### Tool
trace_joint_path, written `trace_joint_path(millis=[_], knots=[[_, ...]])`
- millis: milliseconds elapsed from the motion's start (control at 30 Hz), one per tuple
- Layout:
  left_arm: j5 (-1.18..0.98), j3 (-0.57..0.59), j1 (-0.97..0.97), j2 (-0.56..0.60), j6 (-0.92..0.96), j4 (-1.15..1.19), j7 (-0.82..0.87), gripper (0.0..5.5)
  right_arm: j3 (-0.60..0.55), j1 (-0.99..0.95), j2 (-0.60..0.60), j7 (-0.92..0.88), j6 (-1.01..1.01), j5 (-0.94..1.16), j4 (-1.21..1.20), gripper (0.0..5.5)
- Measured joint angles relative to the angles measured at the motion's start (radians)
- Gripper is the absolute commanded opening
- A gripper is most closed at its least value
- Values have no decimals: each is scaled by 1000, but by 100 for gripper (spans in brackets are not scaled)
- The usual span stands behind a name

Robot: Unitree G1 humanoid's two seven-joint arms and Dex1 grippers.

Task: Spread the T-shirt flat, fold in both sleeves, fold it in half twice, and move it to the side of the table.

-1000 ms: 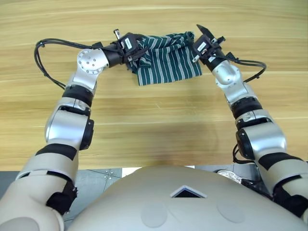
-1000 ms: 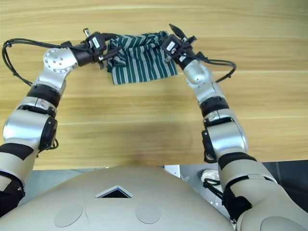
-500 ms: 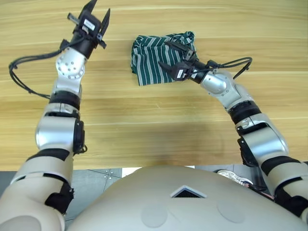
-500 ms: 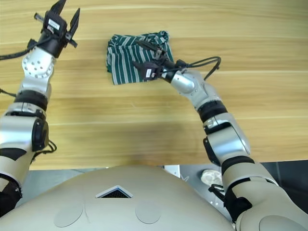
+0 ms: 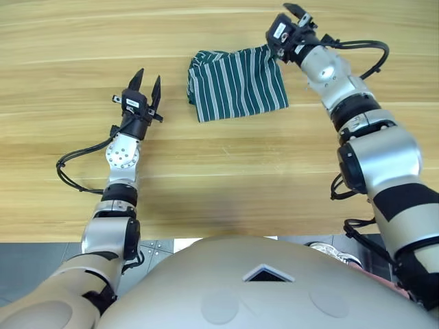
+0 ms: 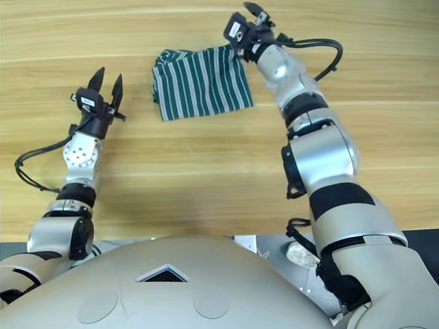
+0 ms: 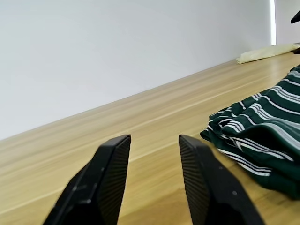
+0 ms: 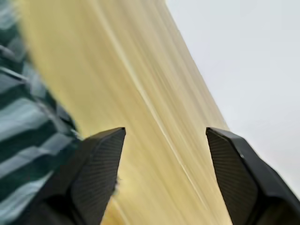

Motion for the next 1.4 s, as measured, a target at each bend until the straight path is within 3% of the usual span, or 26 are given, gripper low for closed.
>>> trace_joint_path(millis=[267,433,567,733,933,1100,1267,1400], knots=[[18,0,-4,-9,0,0,10,190,-24,16,-40,-218,120,-16,23,316],[23,-9,-3,-24,-4,-12,2,190,-39,123,-10,-200,-261,25,-120,316],[-17,10,8,-44,-2,-34,-10,190,3,241,85,63,-426,102,-230,316],[-22,10,27,-51,-1,-63,-27,190,-25,224,118,282,-267,155,-98,316],[-37,17,33,-60,-1,-70,-38,190,-146,-12,153,193,61,213,-1,316],[-51,24,55,-69,-4,-104,-55,190,-350,-3,125,119,332,351,32,316],[-50,24,77,-81,-10,-136,-57,190,-385,46,100,45,321,348,26,316],[-41,23,82,-88,-21,-143,-49,190,-437,48,76,-74,178,362,12,316]])
